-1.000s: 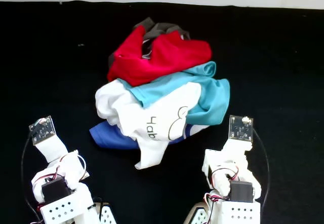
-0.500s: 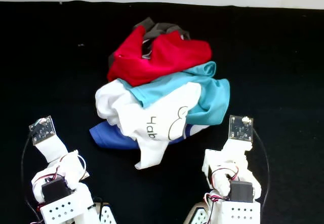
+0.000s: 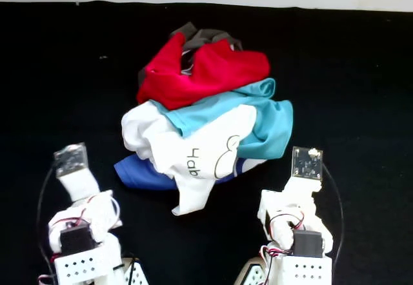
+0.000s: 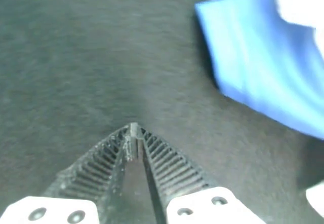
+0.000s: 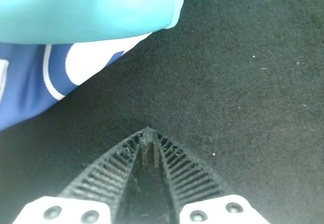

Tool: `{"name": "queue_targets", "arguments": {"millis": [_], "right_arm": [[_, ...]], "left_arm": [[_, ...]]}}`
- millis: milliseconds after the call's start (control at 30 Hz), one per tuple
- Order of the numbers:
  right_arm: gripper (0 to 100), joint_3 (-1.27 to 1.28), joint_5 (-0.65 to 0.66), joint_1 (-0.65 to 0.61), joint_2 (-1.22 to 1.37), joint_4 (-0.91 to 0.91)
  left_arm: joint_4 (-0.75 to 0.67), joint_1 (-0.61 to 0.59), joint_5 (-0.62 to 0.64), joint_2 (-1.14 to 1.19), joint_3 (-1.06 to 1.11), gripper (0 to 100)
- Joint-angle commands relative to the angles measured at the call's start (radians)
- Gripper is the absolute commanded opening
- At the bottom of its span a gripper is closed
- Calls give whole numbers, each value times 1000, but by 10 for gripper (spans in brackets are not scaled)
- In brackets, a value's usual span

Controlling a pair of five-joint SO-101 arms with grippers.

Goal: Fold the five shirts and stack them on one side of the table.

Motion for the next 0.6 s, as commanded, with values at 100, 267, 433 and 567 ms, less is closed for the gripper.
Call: {"name": "queue_targets", "arguments": {"millis": [100, 267, 433, 567], "right_arm": [[9, 130, -8, -5, 1, 4], [9, 130, -8, -5, 1, 4], [9, 130, -8, -5, 1, 4], [9, 130, -8, -5, 1, 4]], "left_arm": [[-60, 269, 8, -7, 13, 10], [-123, 343, 5, -7, 13, 11], [-422, 358, 11, -7, 10, 181], [-476, 395, 60, -7, -8, 360]]}}
